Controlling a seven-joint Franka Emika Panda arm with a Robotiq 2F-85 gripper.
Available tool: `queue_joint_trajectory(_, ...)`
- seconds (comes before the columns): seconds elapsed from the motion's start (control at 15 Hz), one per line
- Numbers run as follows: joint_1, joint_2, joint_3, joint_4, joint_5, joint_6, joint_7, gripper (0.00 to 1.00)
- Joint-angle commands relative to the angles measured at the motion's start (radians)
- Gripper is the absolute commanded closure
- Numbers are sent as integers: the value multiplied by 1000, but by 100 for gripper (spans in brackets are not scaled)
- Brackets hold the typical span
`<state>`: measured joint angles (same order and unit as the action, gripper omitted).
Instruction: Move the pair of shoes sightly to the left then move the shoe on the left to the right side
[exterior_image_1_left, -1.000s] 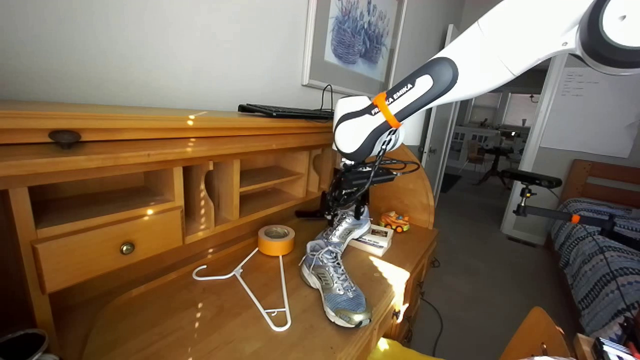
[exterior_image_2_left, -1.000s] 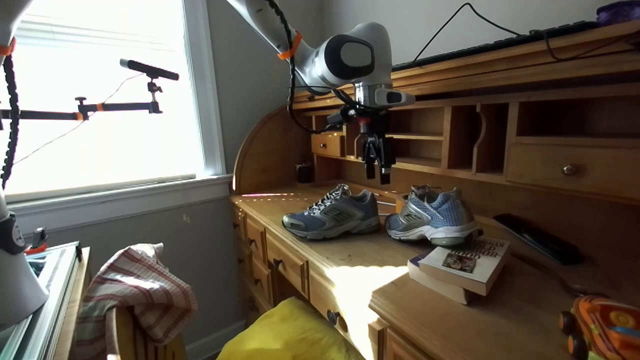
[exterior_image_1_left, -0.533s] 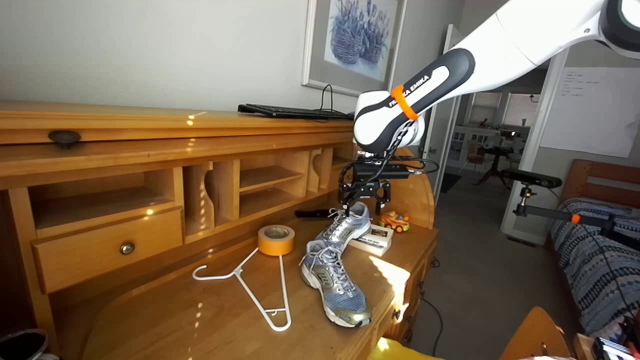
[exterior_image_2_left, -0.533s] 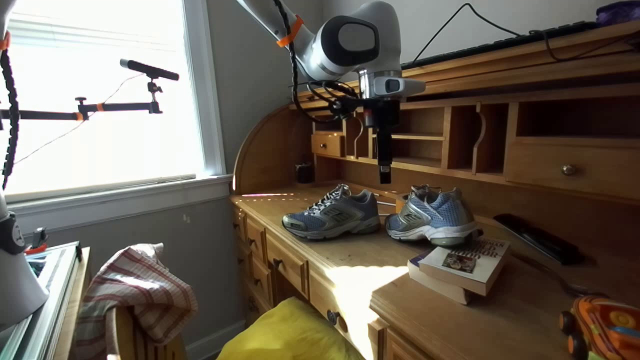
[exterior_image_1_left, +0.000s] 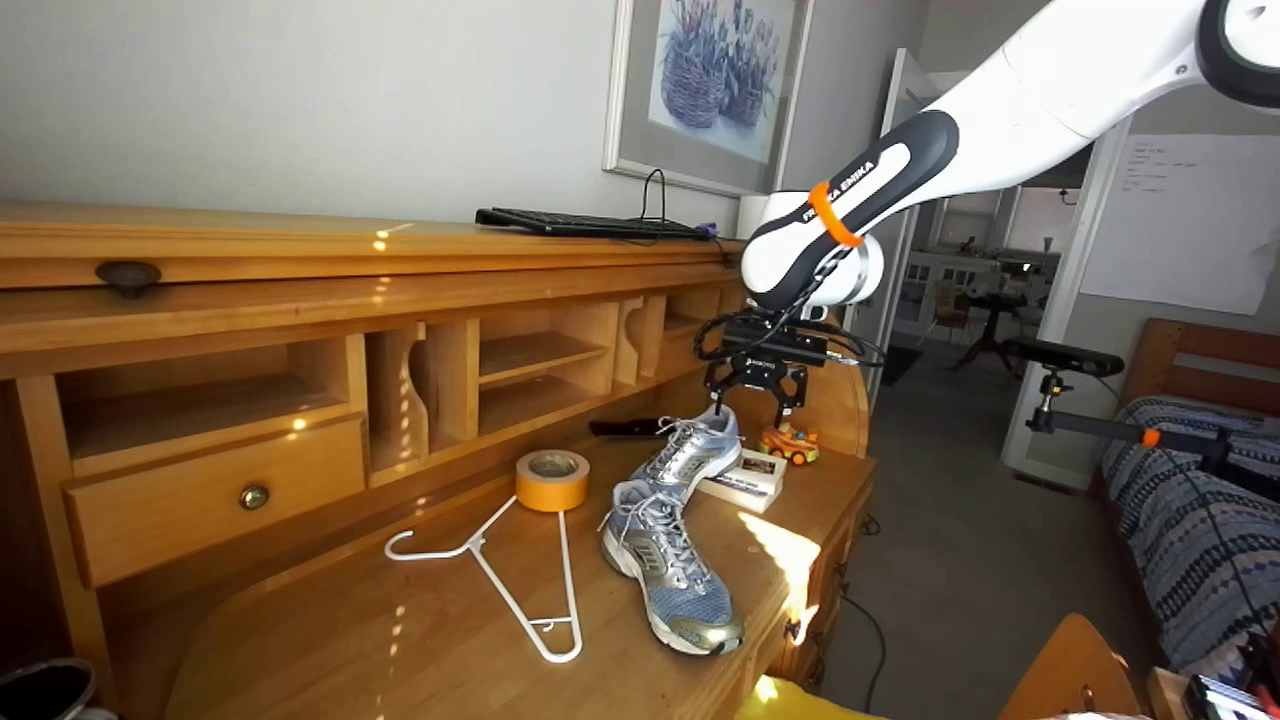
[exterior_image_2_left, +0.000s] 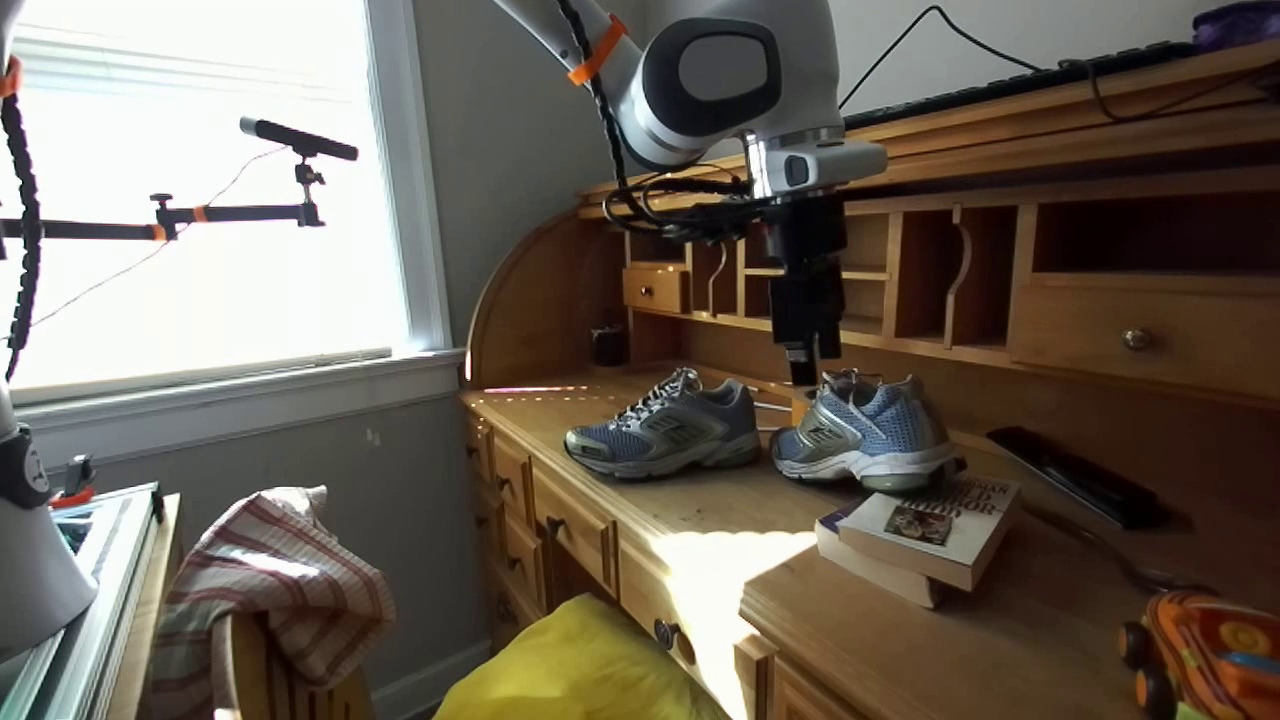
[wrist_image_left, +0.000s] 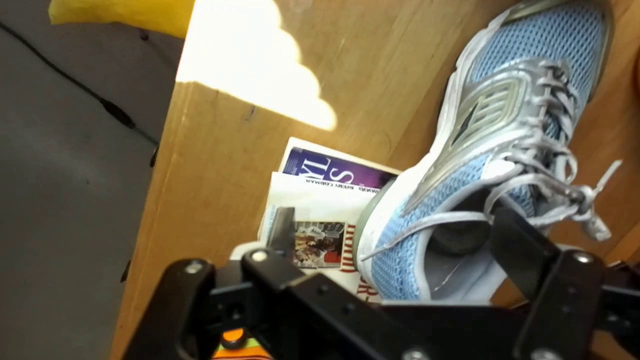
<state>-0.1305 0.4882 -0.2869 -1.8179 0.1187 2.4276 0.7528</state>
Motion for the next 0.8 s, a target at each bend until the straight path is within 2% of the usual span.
queue_joint_trajectory(0.0, -8, 14, -15, -17, 20, 62, 95, 0)
queue_joint_trajectory(0.33, -25, 47, -15, -2, 23, 59, 159, 0)
queue_joint_trajectory(0.73, -40, 101, -5, 31, 31, 109, 162, 0)
